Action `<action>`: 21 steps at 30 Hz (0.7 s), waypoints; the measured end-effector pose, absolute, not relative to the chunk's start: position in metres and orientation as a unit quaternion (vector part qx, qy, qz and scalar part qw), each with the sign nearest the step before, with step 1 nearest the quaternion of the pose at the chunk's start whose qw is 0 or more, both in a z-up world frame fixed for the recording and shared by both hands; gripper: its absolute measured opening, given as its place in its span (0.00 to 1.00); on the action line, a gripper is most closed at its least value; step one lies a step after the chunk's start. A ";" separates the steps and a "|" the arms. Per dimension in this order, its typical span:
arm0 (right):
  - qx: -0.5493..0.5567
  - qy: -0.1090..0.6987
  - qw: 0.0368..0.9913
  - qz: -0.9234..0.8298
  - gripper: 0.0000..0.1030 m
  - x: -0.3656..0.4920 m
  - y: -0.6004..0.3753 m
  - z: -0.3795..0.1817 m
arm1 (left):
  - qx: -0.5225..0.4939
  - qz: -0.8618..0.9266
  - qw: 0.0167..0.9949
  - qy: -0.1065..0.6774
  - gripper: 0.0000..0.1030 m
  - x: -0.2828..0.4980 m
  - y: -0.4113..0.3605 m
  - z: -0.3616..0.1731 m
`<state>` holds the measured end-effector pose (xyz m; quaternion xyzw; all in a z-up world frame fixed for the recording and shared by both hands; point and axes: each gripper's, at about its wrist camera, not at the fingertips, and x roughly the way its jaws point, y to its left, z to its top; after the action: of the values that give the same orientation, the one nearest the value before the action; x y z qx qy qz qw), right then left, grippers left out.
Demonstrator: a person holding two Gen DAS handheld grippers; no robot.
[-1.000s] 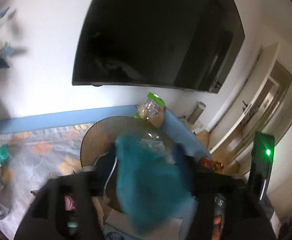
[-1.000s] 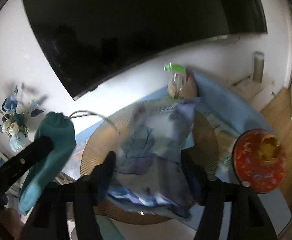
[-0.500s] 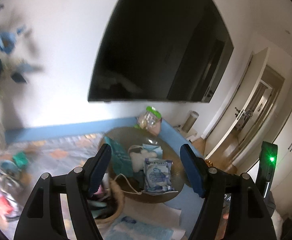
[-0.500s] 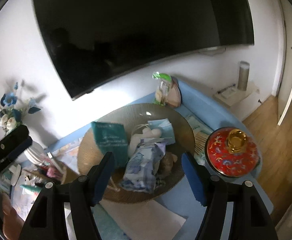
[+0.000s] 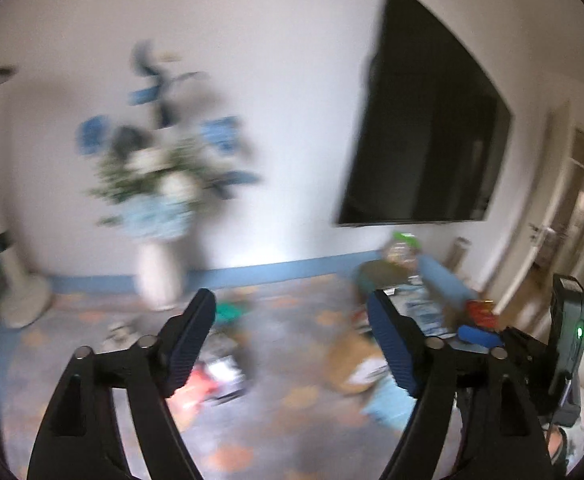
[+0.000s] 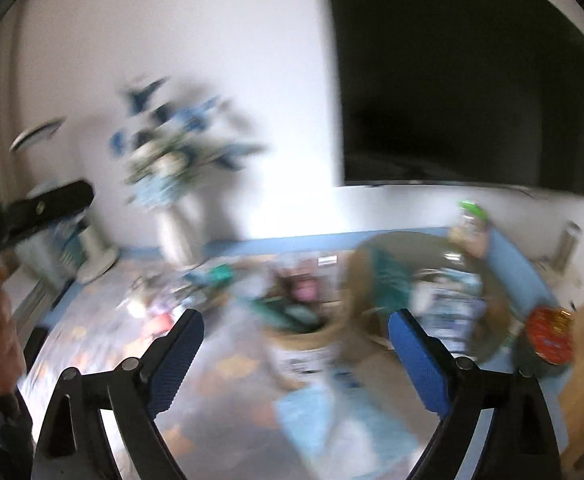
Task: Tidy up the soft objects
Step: 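Return both open tools to the pile on the bed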
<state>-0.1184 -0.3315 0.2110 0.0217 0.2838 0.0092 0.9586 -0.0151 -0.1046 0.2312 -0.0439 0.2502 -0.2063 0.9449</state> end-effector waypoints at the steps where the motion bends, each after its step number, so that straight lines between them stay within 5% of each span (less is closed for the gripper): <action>1: 0.013 0.292 0.956 0.024 0.90 -0.113 -0.316 0.205 | -0.046 -0.196 0.946 0.255 0.78 -0.015 -0.095 0.228; 14: -0.024 0.410 0.905 0.111 0.90 -0.034 -0.195 0.073 | -0.040 -0.060 0.909 0.410 0.78 0.023 0.003 0.050; 21: 0.002 0.433 0.898 0.078 0.90 -0.012 -0.196 0.027 | -0.018 -0.012 0.904 0.427 0.78 0.033 0.004 0.011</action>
<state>-0.0123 -0.1959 0.0275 0.0021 0.4326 0.0775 0.8982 0.0325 0.0040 0.0113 -0.0184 0.4272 -0.0122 0.9039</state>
